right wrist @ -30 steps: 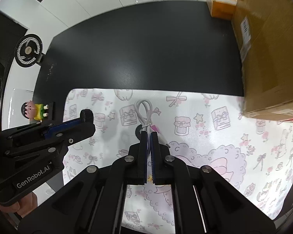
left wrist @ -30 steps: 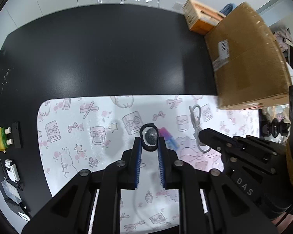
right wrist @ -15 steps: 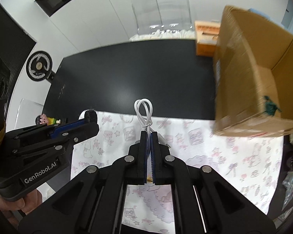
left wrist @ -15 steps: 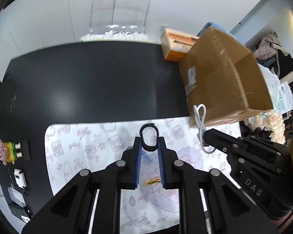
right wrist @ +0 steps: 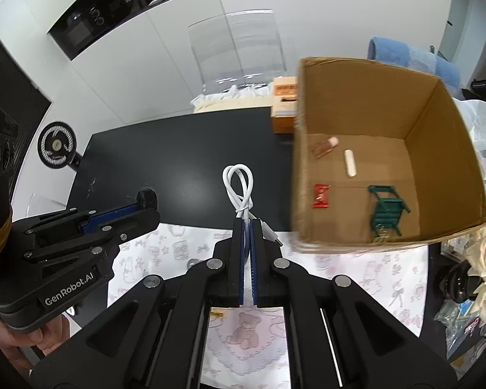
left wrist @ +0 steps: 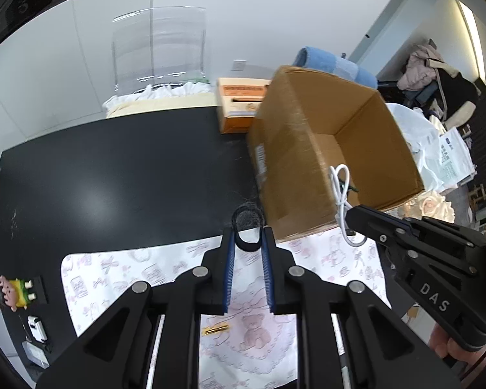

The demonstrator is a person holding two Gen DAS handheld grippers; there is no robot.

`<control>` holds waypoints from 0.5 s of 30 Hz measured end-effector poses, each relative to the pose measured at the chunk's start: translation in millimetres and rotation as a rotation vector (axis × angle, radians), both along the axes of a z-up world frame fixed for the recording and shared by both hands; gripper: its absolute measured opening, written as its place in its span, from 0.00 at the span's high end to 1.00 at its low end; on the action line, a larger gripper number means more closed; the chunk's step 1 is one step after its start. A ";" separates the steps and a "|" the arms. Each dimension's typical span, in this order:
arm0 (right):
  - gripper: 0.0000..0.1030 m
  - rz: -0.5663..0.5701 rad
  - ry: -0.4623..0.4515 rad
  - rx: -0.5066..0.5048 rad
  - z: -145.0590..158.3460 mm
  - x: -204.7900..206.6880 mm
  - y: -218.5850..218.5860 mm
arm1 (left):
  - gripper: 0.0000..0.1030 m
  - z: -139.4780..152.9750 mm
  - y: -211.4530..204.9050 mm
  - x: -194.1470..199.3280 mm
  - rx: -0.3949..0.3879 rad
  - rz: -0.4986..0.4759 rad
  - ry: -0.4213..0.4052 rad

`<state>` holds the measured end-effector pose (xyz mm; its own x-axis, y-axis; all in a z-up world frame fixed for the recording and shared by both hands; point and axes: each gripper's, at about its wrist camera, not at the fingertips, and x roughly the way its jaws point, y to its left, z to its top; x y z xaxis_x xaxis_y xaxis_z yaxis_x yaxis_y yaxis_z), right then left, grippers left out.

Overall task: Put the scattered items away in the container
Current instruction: 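Carry the cable with the right tool while the left carries the hair tie to the box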

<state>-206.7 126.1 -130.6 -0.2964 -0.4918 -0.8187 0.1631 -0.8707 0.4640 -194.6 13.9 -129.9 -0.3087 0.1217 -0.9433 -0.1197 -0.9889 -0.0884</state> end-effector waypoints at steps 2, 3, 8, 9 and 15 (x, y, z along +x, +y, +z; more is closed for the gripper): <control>0.97 -0.012 -0.002 -0.001 -2.2 -4.9 13.8 | 0.84 -1.1 15.7 -6.3 -0.001 -0.015 0.000; 0.97 -0.016 -0.002 0.000 -3.3 -6.3 19.8 | 0.84 -2.2 23.7 -9.8 -0.001 -0.021 0.000; 0.97 -0.034 -0.002 -0.001 -9.9 -19.6 53.0 | 0.84 -7.3 61.2 -24.7 -0.001 -0.050 -0.001; 0.97 -0.038 -0.002 -0.001 -11.2 -22.4 58.4 | 0.84 -8.2 68.9 -28.1 -0.001 -0.055 -0.002; 0.97 -0.062 -0.008 -0.007 -22.5 -38.3 94.6 | 0.84 -14.9 108.6 -46.8 0.002 -0.078 -0.002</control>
